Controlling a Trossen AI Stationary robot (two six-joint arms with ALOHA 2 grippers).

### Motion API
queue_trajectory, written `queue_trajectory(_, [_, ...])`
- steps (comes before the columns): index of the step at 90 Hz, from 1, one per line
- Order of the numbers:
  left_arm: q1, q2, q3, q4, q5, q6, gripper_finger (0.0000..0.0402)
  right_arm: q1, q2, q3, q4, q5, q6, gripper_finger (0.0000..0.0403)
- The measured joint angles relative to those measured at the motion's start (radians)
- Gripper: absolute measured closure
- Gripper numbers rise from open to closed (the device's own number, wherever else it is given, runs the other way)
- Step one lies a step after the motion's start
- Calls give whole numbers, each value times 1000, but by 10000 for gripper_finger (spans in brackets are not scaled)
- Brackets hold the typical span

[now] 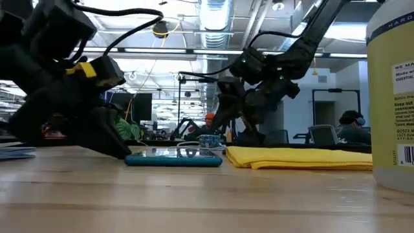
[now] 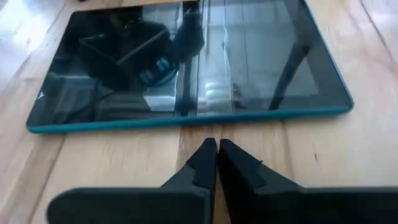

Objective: Apply microfiber cloth
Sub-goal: Spray the tablet using the spray bottle

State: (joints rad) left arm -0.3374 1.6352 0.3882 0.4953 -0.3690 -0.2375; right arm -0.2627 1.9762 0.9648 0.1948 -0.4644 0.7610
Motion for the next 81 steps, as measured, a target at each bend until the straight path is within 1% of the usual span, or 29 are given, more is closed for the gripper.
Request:
queue_trajectory(17, [71,3,0,37,43,18,401,18,40,69,-10,-24,9,101])
queue_trajectory(29, [109,3,0,46,77,32,401,24,41,85,-9,-20,9,101])
queue_trajectory(51, [158,3,0,48,60,34,401,31,42,85,-1,-20,10,101])
queue_trajectory(57, [173,3,0,48,57,31,401,34,43,84,26,-20,-2,101])
queue_trajectory(69, [195,3,-1,49,56,5,401,39,52,85,140,-19,23,101])
queue_trajectory(81, [200,4,-1,48,33,-1,401,41,50,87,155,-25,24,101])
